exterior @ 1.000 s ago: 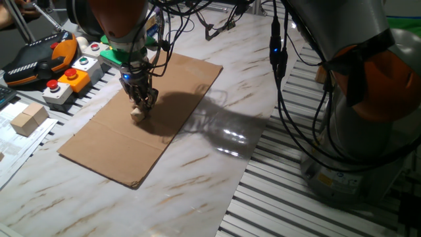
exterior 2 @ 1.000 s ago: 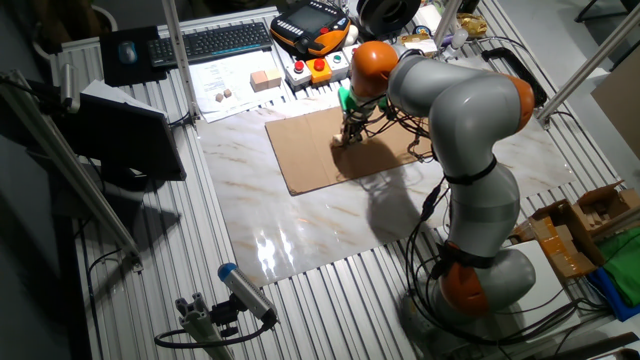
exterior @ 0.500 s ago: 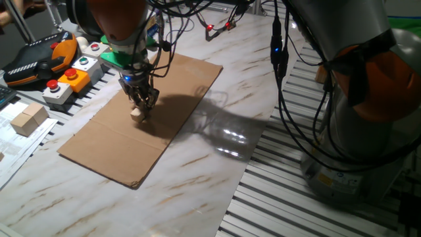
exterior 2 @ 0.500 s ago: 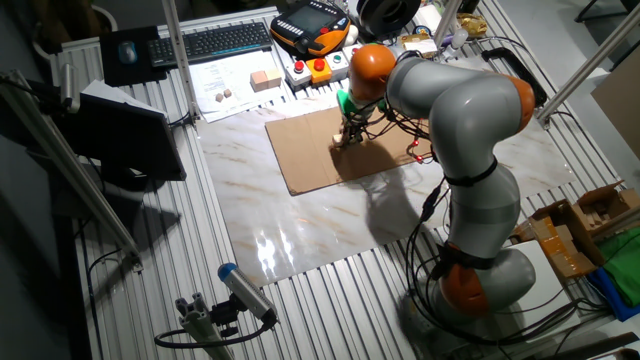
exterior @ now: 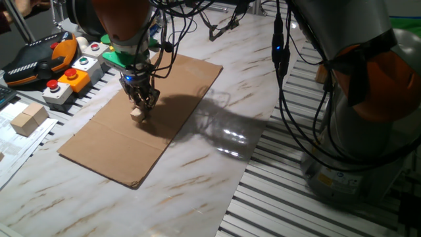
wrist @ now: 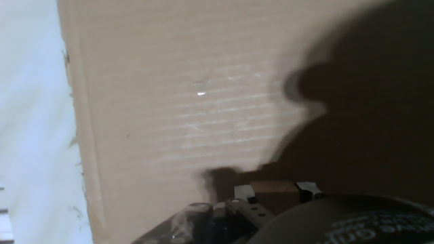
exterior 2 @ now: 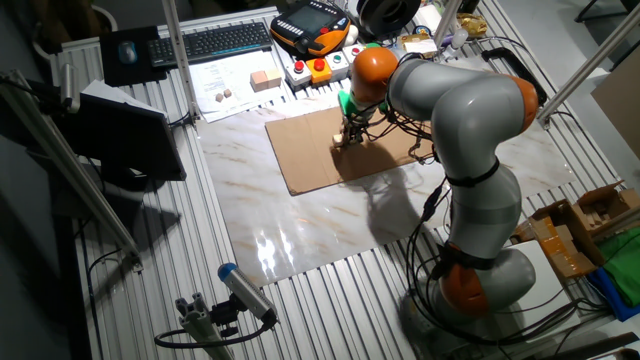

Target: Use the gripper to push the small block from left to right

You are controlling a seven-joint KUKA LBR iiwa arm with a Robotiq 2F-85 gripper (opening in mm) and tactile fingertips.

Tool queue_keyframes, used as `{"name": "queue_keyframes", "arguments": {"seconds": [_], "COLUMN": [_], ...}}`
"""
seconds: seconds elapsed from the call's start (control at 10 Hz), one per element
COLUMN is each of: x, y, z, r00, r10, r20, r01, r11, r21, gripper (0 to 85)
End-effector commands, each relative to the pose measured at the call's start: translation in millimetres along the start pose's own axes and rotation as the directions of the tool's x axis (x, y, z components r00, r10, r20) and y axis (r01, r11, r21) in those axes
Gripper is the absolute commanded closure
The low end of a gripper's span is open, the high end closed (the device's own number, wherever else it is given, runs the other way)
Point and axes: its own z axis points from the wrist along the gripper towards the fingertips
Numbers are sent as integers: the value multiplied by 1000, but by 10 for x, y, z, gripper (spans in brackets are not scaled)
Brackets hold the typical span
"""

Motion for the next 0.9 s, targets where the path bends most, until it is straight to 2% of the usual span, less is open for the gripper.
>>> {"name": "queue_keyframes", "arguments": {"seconds": [0.0, 0.2, 0.6, 0.8], "x": [30, 149, 319, 384], "y": [-7, -2, 49, 39], "z": [10, 24, -27, -6], "r00": [1000, 1000, 999, 1000], "r10": [6, 25, 29, 19], "r20": [0, 8, 12, 9], "r01": [-6, -25, -30, -19], "r11": [1000, 1000, 999, 1000], "r21": [0, 5, 22, 22], "gripper": [843, 843, 843, 843]}}
